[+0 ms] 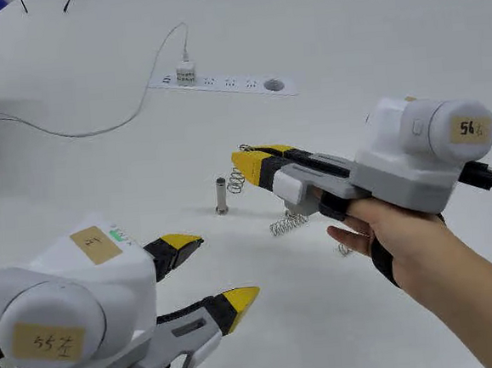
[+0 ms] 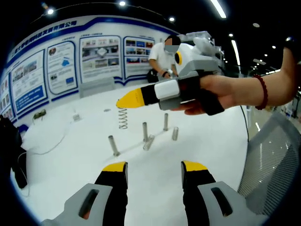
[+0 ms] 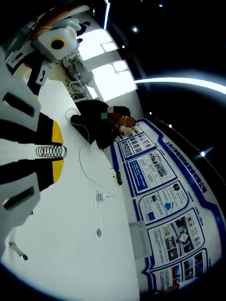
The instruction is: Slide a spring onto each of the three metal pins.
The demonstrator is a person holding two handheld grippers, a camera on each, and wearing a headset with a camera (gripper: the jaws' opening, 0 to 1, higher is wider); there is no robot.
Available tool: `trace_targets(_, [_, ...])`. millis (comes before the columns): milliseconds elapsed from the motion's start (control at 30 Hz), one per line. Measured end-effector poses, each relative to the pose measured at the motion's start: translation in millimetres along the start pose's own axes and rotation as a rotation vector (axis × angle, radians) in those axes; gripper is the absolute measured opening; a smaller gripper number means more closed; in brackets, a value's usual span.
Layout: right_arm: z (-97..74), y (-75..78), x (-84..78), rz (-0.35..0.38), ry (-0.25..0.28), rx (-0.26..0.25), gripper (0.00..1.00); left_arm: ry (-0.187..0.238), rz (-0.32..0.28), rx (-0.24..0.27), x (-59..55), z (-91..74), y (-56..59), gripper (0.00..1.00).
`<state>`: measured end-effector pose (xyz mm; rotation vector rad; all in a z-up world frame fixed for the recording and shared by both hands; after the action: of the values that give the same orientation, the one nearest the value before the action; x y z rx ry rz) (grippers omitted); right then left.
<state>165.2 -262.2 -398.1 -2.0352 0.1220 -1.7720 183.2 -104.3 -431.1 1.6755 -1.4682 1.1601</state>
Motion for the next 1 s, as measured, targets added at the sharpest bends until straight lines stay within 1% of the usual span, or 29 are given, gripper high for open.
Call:
trace_targets(133, [5.0,6.2,-1.4,0.001,0.005,-0.018,0.11,-0.004,-0.001,0.006,-1.5,0.5,-0.8,0.49])
trace_targets(333, [13.0,14.3,-0.9,-0.003,0.017,-0.048,0.11,0.002,-0.009,0.005,-1.5,1.7,0.0,0.54])
trace_targets(533, [22.9,22.9,-2.8,-0.013,0.020,-0.072,0.11,0.002,0.006,-0.004,-2.5,3.0,2.8,0.59])
trace_targets(833, [31.9,31.0,-12.5,-0.033,-0.006,-0.095,0.11,-0.003,0.014,-0.017,-3.9,4.3,6.5,0.66])
trace_targets(1000, [34.9,31.2,-15.4,-0.034,-0.009,-0.098,0.11,-0.007,0.007,-0.021,-5.5,5.3,7.4,0.71])
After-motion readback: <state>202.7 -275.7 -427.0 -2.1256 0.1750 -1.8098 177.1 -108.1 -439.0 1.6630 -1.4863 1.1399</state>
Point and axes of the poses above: the centre of the closed fingertips' face, and the gripper's own axes: z roughly forward along the fingers, y roughly to its right, x roughly out of its top, the point moved 8 cm from there along -z, roughly backward along the fingers, and after that the axes turned 12 degrees about x, right-handed, at the moved point
